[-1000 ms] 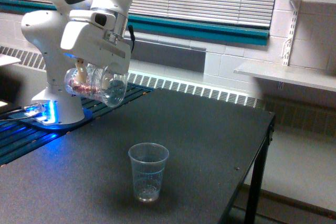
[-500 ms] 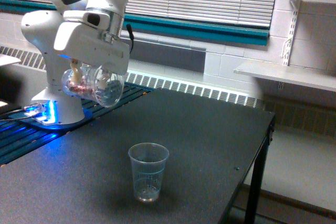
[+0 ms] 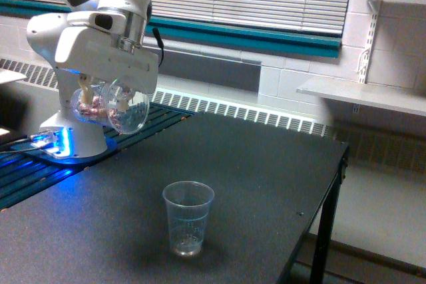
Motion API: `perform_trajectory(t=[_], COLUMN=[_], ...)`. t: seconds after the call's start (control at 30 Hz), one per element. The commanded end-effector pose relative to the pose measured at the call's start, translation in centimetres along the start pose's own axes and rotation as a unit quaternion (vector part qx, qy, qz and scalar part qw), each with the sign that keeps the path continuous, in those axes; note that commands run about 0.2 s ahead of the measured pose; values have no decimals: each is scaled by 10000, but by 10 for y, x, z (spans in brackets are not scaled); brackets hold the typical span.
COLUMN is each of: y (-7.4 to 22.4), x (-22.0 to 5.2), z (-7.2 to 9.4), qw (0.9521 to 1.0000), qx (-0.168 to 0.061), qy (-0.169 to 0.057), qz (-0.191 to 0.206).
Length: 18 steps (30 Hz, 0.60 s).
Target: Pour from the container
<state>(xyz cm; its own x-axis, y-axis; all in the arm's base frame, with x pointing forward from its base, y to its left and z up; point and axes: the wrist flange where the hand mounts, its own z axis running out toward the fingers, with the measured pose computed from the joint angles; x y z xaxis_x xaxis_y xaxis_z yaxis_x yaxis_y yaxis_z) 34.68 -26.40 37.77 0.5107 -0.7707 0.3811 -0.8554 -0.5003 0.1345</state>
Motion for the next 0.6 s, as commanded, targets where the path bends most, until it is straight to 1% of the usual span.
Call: perform_trajectory(t=[0.03,0.27,0.4,0.53,0.6], y=[-6,-15,-22,-30,-34], x=[3,1,-3,-4,-4], z=[0,6,8,8,8], qw=[9998,9989,9985,9984,9983], qx=[199,440,506,515,533], qy=[56,33,28,58,36], qz=[46,130,201,227,231])
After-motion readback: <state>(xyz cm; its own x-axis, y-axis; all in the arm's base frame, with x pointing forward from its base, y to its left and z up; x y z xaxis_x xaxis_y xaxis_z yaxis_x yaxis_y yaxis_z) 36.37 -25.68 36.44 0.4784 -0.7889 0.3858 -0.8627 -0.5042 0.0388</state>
